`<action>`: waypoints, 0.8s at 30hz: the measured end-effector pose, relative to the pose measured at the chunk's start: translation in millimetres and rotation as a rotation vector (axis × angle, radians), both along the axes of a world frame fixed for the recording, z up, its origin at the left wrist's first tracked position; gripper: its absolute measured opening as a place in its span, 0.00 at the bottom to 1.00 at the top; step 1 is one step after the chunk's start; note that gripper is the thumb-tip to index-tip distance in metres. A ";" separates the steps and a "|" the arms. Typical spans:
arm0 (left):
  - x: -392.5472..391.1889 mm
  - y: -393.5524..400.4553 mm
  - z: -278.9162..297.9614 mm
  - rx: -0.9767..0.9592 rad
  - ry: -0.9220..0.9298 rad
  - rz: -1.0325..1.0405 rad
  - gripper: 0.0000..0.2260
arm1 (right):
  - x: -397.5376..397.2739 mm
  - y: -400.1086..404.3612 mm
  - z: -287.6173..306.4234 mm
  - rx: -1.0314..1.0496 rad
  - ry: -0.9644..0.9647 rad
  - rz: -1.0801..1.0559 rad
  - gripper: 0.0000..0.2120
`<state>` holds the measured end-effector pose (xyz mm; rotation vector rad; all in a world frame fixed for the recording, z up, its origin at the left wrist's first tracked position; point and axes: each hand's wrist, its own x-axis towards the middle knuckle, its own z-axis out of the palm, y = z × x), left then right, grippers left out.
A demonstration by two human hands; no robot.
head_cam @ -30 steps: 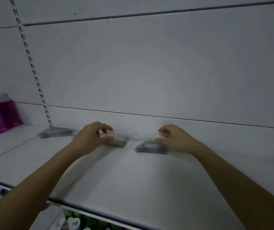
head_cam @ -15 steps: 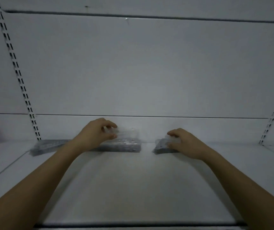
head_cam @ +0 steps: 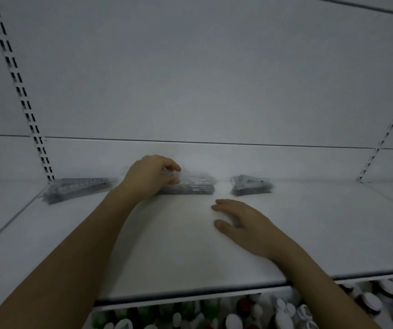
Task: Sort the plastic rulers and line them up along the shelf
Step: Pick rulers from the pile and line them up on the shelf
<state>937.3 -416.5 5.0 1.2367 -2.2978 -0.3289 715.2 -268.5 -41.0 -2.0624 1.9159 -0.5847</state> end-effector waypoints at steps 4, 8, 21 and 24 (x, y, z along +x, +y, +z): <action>-1.7 -4.2 -5.2 0.002 -0.041 -0.001 0.13 | -0.5 -0.6 -0.6 0.000 -0.002 0.007 0.22; -0.3 -8.2 -15.0 0.014 -0.065 -0.017 0.14 | 0.1 -0.9 -0.9 -0.015 -0.007 0.000 0.21; -3.7 -8.2 -22.9 -0.026 -0.041 -0.061 0.16 | 1.1 -2.3 -0.8 -0.024 -0.056 -0.022 0.19; -5.9 -1.6 -20.7 -0.074 -0.068 -0.053 0.17 | 2.0 -2.0 -0.3 -0.024 -0.050 -0.025 0.19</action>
